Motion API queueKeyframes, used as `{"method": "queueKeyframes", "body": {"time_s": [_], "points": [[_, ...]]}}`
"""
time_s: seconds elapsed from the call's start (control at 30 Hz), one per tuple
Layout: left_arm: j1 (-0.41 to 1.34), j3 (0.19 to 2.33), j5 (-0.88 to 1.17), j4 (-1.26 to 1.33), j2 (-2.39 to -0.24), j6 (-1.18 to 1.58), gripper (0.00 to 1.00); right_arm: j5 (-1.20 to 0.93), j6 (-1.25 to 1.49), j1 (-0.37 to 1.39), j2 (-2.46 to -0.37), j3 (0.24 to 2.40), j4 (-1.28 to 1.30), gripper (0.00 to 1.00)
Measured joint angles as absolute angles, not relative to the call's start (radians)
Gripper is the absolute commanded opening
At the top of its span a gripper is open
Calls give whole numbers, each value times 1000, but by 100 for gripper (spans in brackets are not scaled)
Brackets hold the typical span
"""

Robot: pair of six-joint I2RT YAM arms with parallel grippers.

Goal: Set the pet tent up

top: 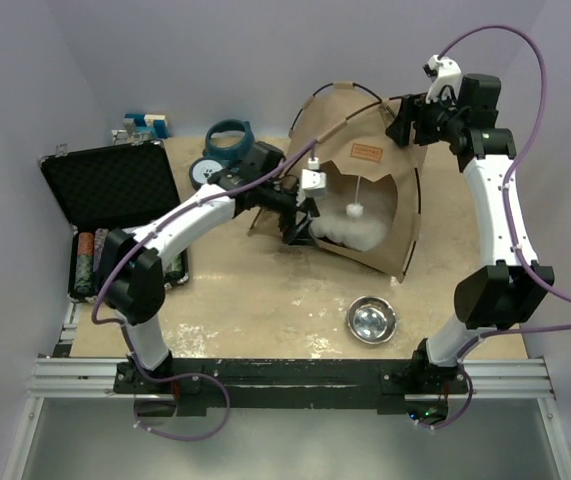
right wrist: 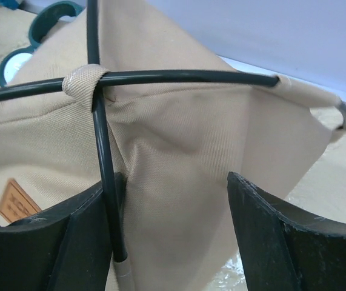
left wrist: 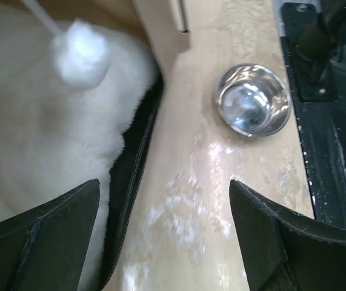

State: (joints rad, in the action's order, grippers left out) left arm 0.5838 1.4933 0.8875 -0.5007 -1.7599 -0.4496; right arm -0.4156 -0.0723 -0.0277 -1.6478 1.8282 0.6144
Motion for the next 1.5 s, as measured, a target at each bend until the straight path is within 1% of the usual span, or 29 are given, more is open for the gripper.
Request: {"method": "queueKeyframes", "body": {"time_s": [0.07,0.17,0.27,0.33,0.47,0.53,0.6,0.67,0.73,0.77,0.83,0.93,1.1,1.17,1.2,1.33,1.4,1.47,1.5], "points": [[638,1561,912,-519,-1817,-464,93,-411,-72,-33,-1665,1833,617,71],[682,1588,968,-496,-1848,-428,95,-412,-72,-34,-1699,1838,622,72],[679,1625,1035,-487,-1864,-402,96,-417,-77,-34,-1721,1838,636,77],[674,1667,1081,-495,-1874,-400,96,-432,-93,-34,-1721,1838,640,82],[668,1763,1172,-598,-1875,-436,93,-477,-170,-34,-1721,1855,689,88],[667,1773,1181,-673,-1856,-474,90,-504,-235,-34,-1721,1872,731,90],[657,1730,1184,-689,-1809,-462,88,-519,-288,-34,-1715,1876,764,92],[608,1578,1185,-578,-1697,-329,85,-520,-326,-34,-1703,1875,787,93],[510,1402,1156,-413,-1560,-171,85,-516,-356,-34,-1678,1867,802,94],[434,1320,1111,-339,-1484,-107,84,-514,-367,-34,-1659,1855,804,94],[323,1278,1013,-292,-1404,-60,80,-511,-384,-34,-1613,1837,823,94],[311,1297,942,-250,-1396,-45,74,-512,-387,-34,-1567,1835,831,94],[385,1301,850,-212,-1512,-59,62,-509,-384,-34,-1538,1835,831,92],[411,1309,820,-208,-1580,-72,54,-502,-381,-34,-1534,1828,830,86],[427,1326,807,-209,-1623,-75,50,-494,-381,-34,-1531,1821,830,81],[481,1423,773,-203,-1778,-92,35,-456,-376,-34,-1515,1752,824,44],[502,1489,762,-201,-1840,-97,24,-437,-373,-34,-1511,1717,825,27],[519,1555,755,-200,-1889,-99,18,-416,-371,-34,-1509,1691,825,12],[525,1585,752,-201,-1910,-100,16,-402,-370,-34,-1505,1680,821,6]]}}
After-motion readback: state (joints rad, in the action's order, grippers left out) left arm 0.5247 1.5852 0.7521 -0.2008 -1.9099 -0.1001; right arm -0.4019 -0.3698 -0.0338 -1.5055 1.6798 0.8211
